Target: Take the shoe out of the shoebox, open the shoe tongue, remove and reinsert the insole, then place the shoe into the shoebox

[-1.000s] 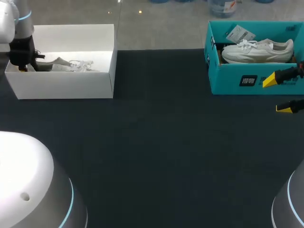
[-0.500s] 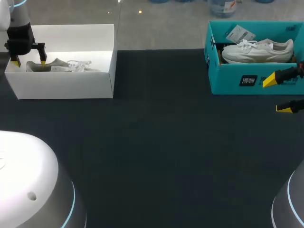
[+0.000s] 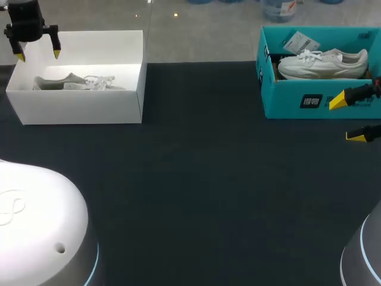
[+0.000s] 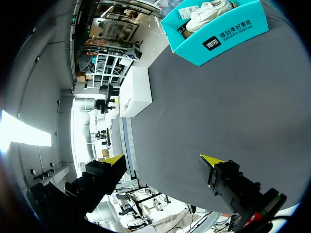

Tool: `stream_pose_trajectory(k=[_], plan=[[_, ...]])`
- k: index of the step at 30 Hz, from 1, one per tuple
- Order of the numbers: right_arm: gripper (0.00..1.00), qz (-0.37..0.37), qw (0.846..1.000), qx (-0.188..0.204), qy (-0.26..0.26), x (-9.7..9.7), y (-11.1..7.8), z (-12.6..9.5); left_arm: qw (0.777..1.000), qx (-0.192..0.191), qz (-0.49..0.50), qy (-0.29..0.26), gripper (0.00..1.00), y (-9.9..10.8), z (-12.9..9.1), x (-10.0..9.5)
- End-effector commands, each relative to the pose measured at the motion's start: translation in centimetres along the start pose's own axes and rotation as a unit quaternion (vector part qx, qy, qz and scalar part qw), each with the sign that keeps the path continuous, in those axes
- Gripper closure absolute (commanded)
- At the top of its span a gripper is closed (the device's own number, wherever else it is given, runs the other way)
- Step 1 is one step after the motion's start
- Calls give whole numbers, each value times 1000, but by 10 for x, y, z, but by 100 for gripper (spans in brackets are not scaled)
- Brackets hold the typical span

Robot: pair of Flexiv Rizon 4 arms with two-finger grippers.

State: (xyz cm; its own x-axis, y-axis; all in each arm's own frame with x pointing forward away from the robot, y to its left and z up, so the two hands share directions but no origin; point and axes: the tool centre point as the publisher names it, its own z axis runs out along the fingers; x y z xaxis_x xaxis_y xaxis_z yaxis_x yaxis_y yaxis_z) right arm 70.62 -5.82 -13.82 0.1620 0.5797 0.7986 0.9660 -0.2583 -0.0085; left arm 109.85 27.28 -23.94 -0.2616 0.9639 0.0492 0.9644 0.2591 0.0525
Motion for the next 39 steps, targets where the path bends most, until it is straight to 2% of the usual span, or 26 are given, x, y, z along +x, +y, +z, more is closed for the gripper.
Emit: stream_pose_trajectory(k=[1, 3, 6, 9, 11, 13, 15, 18, 20, 21, 29, 34, 39], plan=[[0, 0, 1000, -1, -1, 0, -1, 1, 1000, 2, -9, 2, 0, -1, -31, -7], [0, 0, 1000, -1, -1, 0, -1, 1, 1000, 6, -21, 4, 0, -1, -40, -11], [0, 0, 1000, -1, -1, 0, -1, 1, 1000, 6, -21, 4, 0, -1, -40, -11], [0, -9, 999, -13, -51, -11, 9, -24, 1000, 6, -21, 4, 0, -1, -40, -11], [0, -21, 996, -15, -83, -21, 25, -43, 1000, 6, -21, 4, 0, -1, -40, -11], [0, -21, 989, -12, -148, -35, 46, -60, 1000, 6, -21, 4, 0, -1, -40, -11], [0, -23, 984, -26, -174, -45, 67, -78, 1000, 6, -21, 4, 0, -1, -40, -11], [0, -32, 977, -34, -209, -52, 94, -97, 1000, 6, -21, 4, 0, -1, -40, -11], [0, -33, 971, -26, -236, -50, 111, -104, 1000, 6, -21, 4, 0, -1, -40, -11], [0, -40, 971, -29, -232, -52, 120, -108, 1000, 6, -21, 4, 0, -1, -40, -11], [0, -50, 966, -31, -252, -45, 175, -120, 1000, 6, -21, 4, 0, -1, -40, -11], [0, -49, 953, -39, -296, -47, 206, -126, 1000, 6, -21, 4, 0, -1, -40, -11], [0, -52, 945, -36, -321, -44, 220, -124, 1000, 6, -21, 4, 0, -1, -40, -11]])
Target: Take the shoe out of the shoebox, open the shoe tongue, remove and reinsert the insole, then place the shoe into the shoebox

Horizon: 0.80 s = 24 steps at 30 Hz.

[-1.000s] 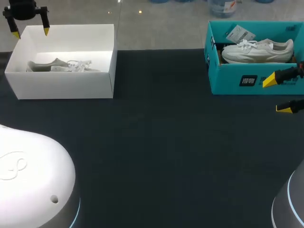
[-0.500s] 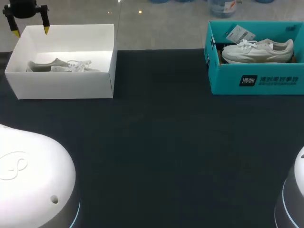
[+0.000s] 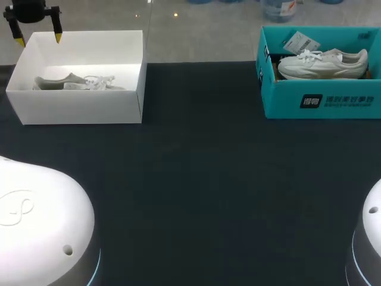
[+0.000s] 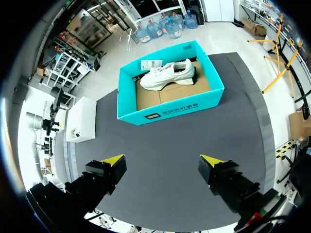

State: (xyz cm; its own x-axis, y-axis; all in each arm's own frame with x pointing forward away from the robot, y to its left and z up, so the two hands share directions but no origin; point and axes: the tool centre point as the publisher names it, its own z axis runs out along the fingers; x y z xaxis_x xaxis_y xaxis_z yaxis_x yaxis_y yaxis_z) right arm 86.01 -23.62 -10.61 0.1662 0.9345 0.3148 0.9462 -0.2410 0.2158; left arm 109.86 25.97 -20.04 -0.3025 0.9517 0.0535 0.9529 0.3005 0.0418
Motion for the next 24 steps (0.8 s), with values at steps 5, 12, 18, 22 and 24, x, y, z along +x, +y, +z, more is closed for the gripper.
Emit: stream_pose_trajectory(k=[5, 12, 18, 22, 24], plan=[[0, 0, 998, 56, -27, 6, 26, 2, 1000, 0, 0, 1, 0, 0, 0, 0], [0, 0, 998, 56, -27, 6, 26, 2, 1000, 0, 0, 1, 0, 0, 0, 0], [0, 0, 998, 56, -27, 6, 26, 2, 1000, 0, 0, 1, 0, 0, 0, 0], [0, -24, 997, 37, -66, 5, 67, 13, 1000, 0, 0, 1, 0, 0, 0, 0], [0, -38, 996, 25, -74, 4, 88, 20, 1000, 0, 0, 1, 0, 0, 0, 0]])
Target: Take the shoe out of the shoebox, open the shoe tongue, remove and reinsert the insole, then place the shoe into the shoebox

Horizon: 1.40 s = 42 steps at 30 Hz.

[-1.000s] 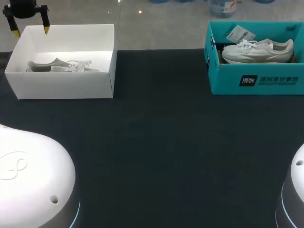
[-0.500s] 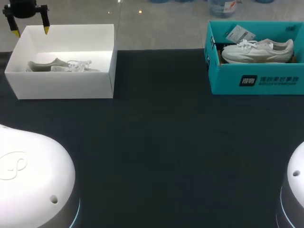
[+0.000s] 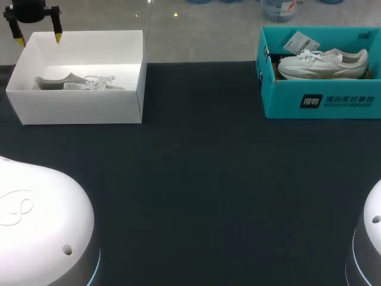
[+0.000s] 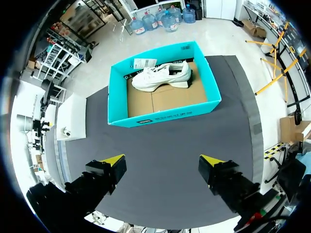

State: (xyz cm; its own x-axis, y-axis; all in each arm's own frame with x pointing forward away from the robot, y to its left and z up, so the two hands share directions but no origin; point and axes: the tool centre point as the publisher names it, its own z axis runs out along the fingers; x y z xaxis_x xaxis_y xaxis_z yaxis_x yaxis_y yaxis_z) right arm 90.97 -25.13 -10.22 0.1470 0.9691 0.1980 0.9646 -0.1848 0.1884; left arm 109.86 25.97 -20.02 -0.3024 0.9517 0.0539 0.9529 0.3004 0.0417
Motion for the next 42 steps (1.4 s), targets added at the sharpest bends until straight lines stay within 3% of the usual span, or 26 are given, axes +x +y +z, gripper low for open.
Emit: stream_pose_trajectory(k=[1, 4, 9, 20, 25, 42], plan=[[0, -20, 1000, -6, -21, 7, 48, 15, 1000, 0, 0, 1, 0, 0, 0, 0], [0, -29, 999, -33, -1, 3, 78, 29, 1000, 0, 0, 1, 0, 0, 0, 0], [0, -41, 998, -36, 9, -7, 119, 56, 1000, 0, 0, 1, 0, 0, 0, 0], [0, -56, 997, 10, -59, -34, 170, 108, 1000, 0, 0, 1, 0, 0, 0, 0], [0, -48, 997, 17, -58, -37, 180, 123, 1000, 0, 0, 1, 0, 0, 0, 0], [0, -48, 997, 17, -58, -37, 180, 123, 1000, 0, 0, 1, 0, 0, 0, 0]])
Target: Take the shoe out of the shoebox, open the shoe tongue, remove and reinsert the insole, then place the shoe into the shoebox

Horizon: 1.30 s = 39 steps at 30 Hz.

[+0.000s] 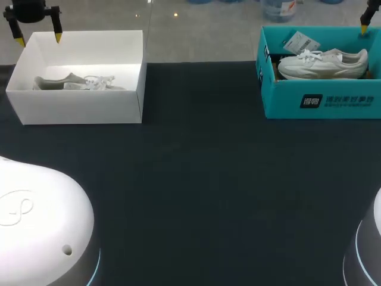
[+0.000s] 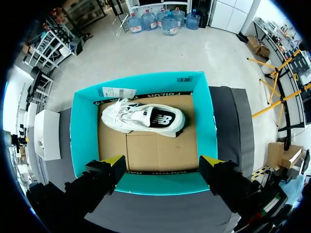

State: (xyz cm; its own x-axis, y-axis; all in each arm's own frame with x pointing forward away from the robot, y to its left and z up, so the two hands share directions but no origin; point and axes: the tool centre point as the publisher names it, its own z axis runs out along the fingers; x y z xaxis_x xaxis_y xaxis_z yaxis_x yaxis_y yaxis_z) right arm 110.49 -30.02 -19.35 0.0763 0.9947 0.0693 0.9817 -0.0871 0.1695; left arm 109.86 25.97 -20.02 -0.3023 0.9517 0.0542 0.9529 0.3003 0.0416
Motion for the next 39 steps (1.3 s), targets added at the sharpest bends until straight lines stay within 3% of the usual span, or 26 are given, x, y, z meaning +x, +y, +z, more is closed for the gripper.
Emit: stream_pose_trajectory(k=[1, 3, 7, 11, 15, 16, 30, 39], plan=[[0, 0, 1000, 1, -1, 0, 0, 0, 1000, 0, 0, 1, 0, 0, 0, 0], [0, 36, 999, -7, -4, 2, 8, 13, 1000, 0, 0, 1, 0, 0, 0, 0], [0, 95, 994, -6, -59, 6, 20, 30, 1000, 0, 0, 1, 0, 0, 0, 0], [0, 111, 992, -16, -61, 5, 30, 45, 1000, 0, 0, 1, 0, 0, 0, 0], [0, 129, 987, 0, -94, -4, 35, 60, 1000, 0, 0, 1, 0, 0, 0, 0], [0, 133, 988, -1, -82, -6, 35, 63, 1000, 0, 0, 1, 0, 0, 0, 0], [0, 117, 988, 57, -82, -27, 44, 121, 1000, 0, 0, 1, 0, 0, 0, 0], [0, 108, 987, 75, -91, -35, 49, 143, 1000, 0, 0, 1, 0, 0, 0, 0]])
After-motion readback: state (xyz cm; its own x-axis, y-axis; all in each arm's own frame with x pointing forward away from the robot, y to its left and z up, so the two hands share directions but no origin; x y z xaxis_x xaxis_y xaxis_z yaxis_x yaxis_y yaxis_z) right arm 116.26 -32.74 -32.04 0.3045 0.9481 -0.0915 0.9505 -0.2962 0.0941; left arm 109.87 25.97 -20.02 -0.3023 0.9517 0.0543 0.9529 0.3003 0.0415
